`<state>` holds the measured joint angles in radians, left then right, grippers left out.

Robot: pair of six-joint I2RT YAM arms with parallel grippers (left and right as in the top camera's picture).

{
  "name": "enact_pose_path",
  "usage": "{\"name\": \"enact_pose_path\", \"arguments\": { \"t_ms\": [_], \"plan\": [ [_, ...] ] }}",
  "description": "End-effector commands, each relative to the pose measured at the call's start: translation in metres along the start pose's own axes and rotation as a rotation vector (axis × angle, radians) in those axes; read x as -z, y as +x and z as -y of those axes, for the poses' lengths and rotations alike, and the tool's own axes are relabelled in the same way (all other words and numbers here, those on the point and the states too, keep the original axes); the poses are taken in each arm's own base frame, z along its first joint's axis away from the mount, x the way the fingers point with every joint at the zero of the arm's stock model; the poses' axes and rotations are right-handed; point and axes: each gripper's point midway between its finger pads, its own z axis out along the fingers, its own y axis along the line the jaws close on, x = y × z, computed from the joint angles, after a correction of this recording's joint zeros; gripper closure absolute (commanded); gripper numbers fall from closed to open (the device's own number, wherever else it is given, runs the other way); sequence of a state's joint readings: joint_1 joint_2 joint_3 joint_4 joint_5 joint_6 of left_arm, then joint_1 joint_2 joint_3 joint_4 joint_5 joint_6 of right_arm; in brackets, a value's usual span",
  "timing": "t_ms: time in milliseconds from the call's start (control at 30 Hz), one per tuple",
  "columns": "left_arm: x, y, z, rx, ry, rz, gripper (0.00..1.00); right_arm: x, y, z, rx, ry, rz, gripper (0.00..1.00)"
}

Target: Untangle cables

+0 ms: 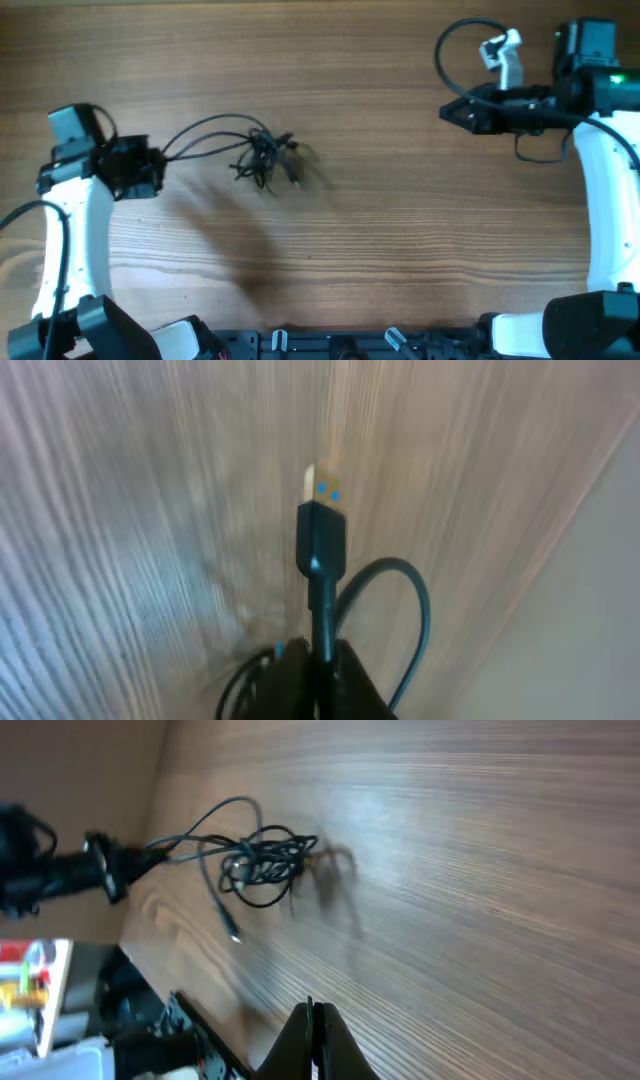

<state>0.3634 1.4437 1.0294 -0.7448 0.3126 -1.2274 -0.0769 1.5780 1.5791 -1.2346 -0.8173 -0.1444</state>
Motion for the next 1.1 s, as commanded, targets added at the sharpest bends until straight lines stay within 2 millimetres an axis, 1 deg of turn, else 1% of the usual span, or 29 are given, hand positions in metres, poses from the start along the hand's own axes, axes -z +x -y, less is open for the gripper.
{"name": "enact_pose_path", "arguments": {
  "t_ms": [0, 33, 67, 100, 133, 167, 200, 267, 300, 333, 400, 467, 500, 533, 567, 600, 633, 667, 700, 733, 767, 800, 833, 900, 967, 1000, 1067],
  "plan": [
    [-0.01, 0.051, 0.017, -0.288, 0.049, -0.099, 0.33, -0.013, 0.005, -0.021, 0.103, -0.024, -0.025, 0.96],
    [-0.011, 0.073, 0.027, -0.395, 0.101, -0.157, 0.15, -0.021, 0.009, -0.025, 0.117, -0.034, -0.047, 0.96],
    [-0.009, 0.089, 0.036, -0.463, 0.151, -0.211, 0.06, -0.028, 0.012, -0.03, 0.129, -0.044, -0.067, 0.95],
    [-0.005, 0.106, 0.043, -0.495, 0.197, -0.277, 0.0, -0.035, 0.014, -0.033, 0.137, -0.054, -0.086, 0.94],
    [0.003, 0.12, 0.048, -0.51, 0.227, -0.342, 0.0, -0.043, 0.017, -0.034, 0.143, -0.056, -0.11, 0.89],
    [0.005, 0.123, 0.049, -0.518, 0.231, -0.356, 0.01, -0.047, 0.018, -0.034, 0.143, -0.055, -0.122, 0.89],
    [0.008, 0.126, 0.049, -0.547, 0.232, -0.366, 0.01, -0.051, 0.02, -0.032, 0.138, -0.053, -0.136, 0.85],
    [0.004, 0.126, 0.031, -0.543, 0.155, -0.367, 0.0, -0.059, 0.024, -0.031, 0.126, -0.053, -0.165, 0.8],
    [0.002, 0.126, 0.022, -0.54, 0.111, -0.359, 0.0, -0.062, 0.026, -0.031, 0.127, -0.057, -0.176, 0.79],
    [-0.004, 0.122, 0.003, -0.555, 0.009, -0.294, 0.0, -0.068, 0.03, -0.037, 0.137, -0.066, -0.196, 0.76],
    [-0.011, 0.111, -0.01, -0.611, -0.089, -0.158, 0.01, -0.073, 0.034, -0.041, 0.15, -0.058, -0.215, 0.72],
    [-0.013, 0.113, -0.011, -0.696, -0.108, -0.109, 0.01, -0.078, 0.038, -0.039, 0.139, -0.012, -0.236, 0.69],
    [-0.011, 0.116, -0.008, -0.707, -0.1, -0.108, 0.01, -0.082, 0.041, -0.045, 0.154, -0.021, -0.247, 0.67],
    [-0.002, 0.123, 0.006, -0.717, -0.066, -0.121, 0.08, -0.088, 0.046, -0.054, 0.181, -0.03, -0.264, 0.59],
    [0.007, 0.133, 0.012, -0.718, -0.041, -0.164, 0.57, -0.091, 0.047, -0.057, 0.196, -0.029, -0.269, 0.55],
    [0.012, 0.142, 0.018, -0.73, -0.013, -0.207, 0.89, -0.093, 0.048, -0.06, 0.207, -0.033, -0.271, 0.53],
    [0.022, 0.158, 0.027, -0.75, 0.042, -0.281, 0.96, -0.096, 0.048, -0.065, 0.229, -0.039, -0.271, 0.51],
    [0.036, 0.174, 0.041, -0.763, 0.11, -0.348, 0.96, -0.099, 0.048, -0.069, 0.244, -0.045, -0.27, 0.49],
    [0.05, 0.182, 0.056, -0.792, 0.168, -0.367, 0.96, -0.101, 0.049, -0.072, 0.257, -0.05, -0.269, 0.49],
    [0.064, 0.188, 0.071, -0.809, 0.218, -0.367, 0.96, -0.104, 0.049, -0.075, 0.272, -0.056, -0.268, 0.49],
    [0.074, 0.19, 0.081, -0.82, 0.248, -0.358, 0.96, -0.106, 0.049, -0.078, 0.283, -0.06, -0.267, 0.49],
    [0.09, 0.193, 0.097, -0.838, 0.303, -0.339, 0.96, -0.109, 0.05, -0.08, 0.279, -0.064, -0.275, 0.49],
    [0.096, 0.195, 0.105, -0.847, 0.331, -0.33, 0.96, -0.112, 0.052, -0.08, 0.266, -0.059, -0.283, 0.48],
    [0.097, 0.195, 0.107, -0.849, 0.338, -0.328, 0.96, -0.122, 0.052, -0.072, 0.223, -0.032, -0.3, 0.47],
    [0.093, 0.191, 0.102, -0.841, 0.308, -0.315, 0.96, -0.139, 0.053, -0.068, 0.203, -0.034, -0.319, 0.46],
    [0.09, 0.185, 0.099, -0.834, 0.281, -0.284, 0.96, -0.155, 0.054, -0.063, 0.165, -0.035, -0.337, 0.45],
    [0.082, 0.158, 0.094, -0.816, 0.197, -0.139, 0.96, -0.181, 0.06, -0.062, 0.139, -0.07, -0.376, 0.45]
  ]
}}
